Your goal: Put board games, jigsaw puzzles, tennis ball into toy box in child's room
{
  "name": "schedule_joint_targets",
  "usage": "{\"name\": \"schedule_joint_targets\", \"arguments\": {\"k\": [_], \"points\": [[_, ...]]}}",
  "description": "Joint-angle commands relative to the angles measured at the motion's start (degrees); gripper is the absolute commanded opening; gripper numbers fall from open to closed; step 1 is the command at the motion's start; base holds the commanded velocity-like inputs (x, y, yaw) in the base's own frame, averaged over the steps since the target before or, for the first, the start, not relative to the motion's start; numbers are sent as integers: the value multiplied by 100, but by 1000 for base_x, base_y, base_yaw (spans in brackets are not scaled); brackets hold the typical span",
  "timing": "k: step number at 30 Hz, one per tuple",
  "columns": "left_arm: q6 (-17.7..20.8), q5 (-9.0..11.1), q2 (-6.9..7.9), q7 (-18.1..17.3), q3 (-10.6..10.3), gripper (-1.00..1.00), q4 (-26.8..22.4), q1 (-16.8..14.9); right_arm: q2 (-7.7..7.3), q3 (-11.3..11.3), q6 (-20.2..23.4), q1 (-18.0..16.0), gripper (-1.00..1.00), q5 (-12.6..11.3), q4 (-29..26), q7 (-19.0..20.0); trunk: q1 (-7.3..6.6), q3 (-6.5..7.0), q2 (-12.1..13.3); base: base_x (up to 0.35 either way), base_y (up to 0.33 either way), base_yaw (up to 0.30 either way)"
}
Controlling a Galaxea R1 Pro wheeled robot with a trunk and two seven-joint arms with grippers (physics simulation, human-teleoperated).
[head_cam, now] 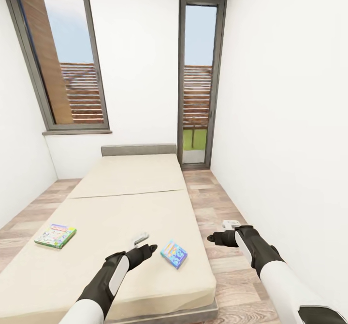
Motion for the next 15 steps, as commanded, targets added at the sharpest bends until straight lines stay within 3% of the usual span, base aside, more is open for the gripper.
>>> {"name": "schedule_joint_targets", "arguments": {"k": [1,8,15], "points": [[52,35,-15,35,40,100,-7,-13,-2,-6,33,-3,100,-11,-8,10,0,-7,-4,22,-12,0],[76,113,-26,403,22,100,-34,-84,1,-14,53,-4,100,-13,-8,-5,0,-7,-4,13,-7,0],[104,211,-25,973,-333,100,-59,-213,13,-22,88,-11,100,-23,-8,-13,0,-7,-4,5,-3,0]]}}
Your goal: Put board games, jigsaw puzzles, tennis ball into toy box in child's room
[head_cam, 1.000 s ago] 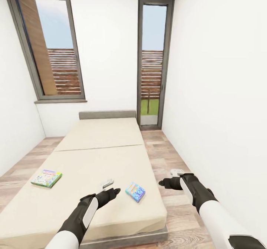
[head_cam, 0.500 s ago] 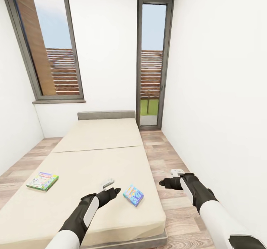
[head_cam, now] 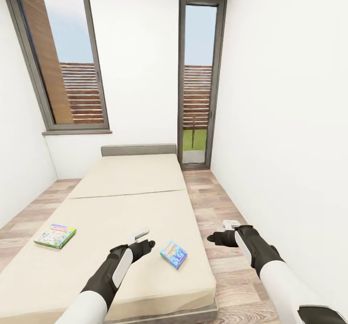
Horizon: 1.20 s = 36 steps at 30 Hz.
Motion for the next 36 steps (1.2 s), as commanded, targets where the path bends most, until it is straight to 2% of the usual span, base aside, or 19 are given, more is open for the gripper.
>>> {"name": "schedule_joint_targets", "arguments": {"k": [1,3,4,6,7,9,10,11,12,13,14,16,23,32,36], "points": [[33,61,-5,39,13,100,-11,-3,-1,-7,31,-3,100,-12,-8,13,0,-7,-4,3,-2,0],[101,219,-16,184,-92,100,-31,-35,3,-7,50,-6,100,-15,-8,11,0,-7,-4,2,-1,0],[101,219,-16,184,-92,100,-31,-35,3,-7,50,-6,100,-15,-8,11,0,-7,-4,2,-1,0],[251,535,-16,302,-172,100,-67,-61,0,-5,131,-18,100,-14,-8,11,0,-7,-4,1,-1,0],[251,535,-16,302,-172,100,-67,-61,0,-5,131,-18,100,-14,-8,11,0,-7,-4,1,-1,0],[403,887,-4,408,-237,100,-110,-77,0,-1,290,-28,100,-8,-11,8,0,-7,-4,0,0,0],[403,887,-4,408,-237,100,-110,-77,0,-1,290,-28,100,-8,-11,8,0,-7,-4,0,0,0],[459,1034,3,461,-261,100,-134,-83,0,3,381,-34,100,-4,-12,7,0,-7,-4,0,0,0],[459,1034,3,461,-261,100,-134,-83,0,3,381,-34,100,-4,-12,7,0,-7,-4,0,0,0],[505,1152,10,507,-280,100,-154,-88,0,5,469,-42,100,-2,-13,6,22,-25,-44,0,0,0],[505,1152,10,507,-280,100,-154,-88,0,5,469,-42,100,-2,-13,6,44,-43,-84,0,0,0],[570,1321,21,569,-311,100,-187,-95,-3,9,612,-53,100,2,-17,8,88,-79,-164,0,0,0],[638,1502,30,615,-374,100,-222,-102,-12,13,781,-75,100,9,-50,8,242,-204,-445,0,0,0],[655,1584,36,632,-500,100,-235,-105,-45,14,868,-87,100,19,-203,9,439,-366,-806,0,0,0],[657,1609,41,639,-559,100,-238,-106,-108,12,894,-94,100,19,-335,10,527,-438,-966,0,0,0]]}}
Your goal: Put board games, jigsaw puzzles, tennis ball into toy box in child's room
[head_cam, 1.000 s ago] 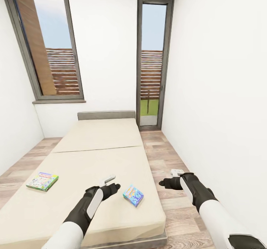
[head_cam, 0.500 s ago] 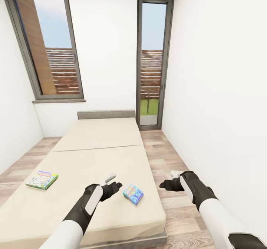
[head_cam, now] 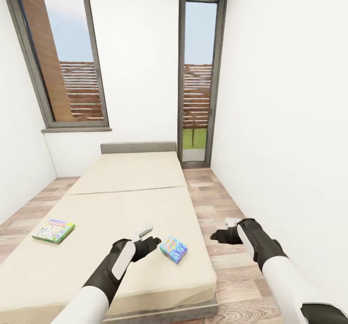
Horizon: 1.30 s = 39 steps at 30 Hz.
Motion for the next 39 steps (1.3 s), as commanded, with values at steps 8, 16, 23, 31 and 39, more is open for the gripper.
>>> {"name": "schedule_joint_targets", "arguments": {"k": [8,16,23,31,39], "points": [[6,70,7,58,-55,100,21,-8,-100,-9,50,-15,100,-13,-205,11,176,-151,-326,0,0,0],[1,91,14,60,-57,100,45,-26,-142,-10,57,-23,100,-14,-332,12,352,-294,-647,0,0,0],[0,107,16,56,-58,100,52,-33,-156,-10,59,-25,100,-14,-373,12,506,-420,-927,0,0,0],[-1,119,17,53,-63,100,56,-39,-162,-10,61,-21,100,-14,-403,12,681,-564,-1248,0,0,0],[0,123,18,50,-61,100,57,-89,-172,-14,279,-19,100,-14,-512,10,857,-707,-1569,0,0,0]]}}
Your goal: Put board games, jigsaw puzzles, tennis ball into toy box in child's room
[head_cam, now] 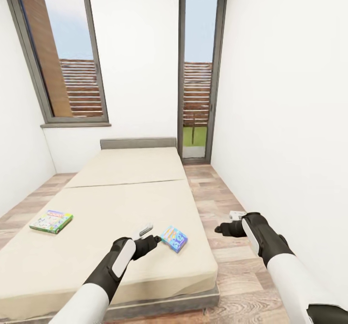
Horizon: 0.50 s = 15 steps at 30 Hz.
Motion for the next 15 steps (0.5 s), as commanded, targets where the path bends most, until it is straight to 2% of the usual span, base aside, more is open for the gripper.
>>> {"name": "schedule_joint_targets", "arguments": {"k": [1,4,15], "points": [[14,61,2,53,-15,100,-10,-3,-1,-6,29,-3,100,-11,-7,9,22,-25,-45,0,0,0],[13,54,2,54,-19,100,-10,-26,-25,-8,166,-1,100,-11,-95,10,88,-79,-165,0,0,0],[16,59,-15,2,-64,100,-72,-37,-83,-11,371,5,100,-11,-251,6,88,-79,-165,0,0,0]]}}
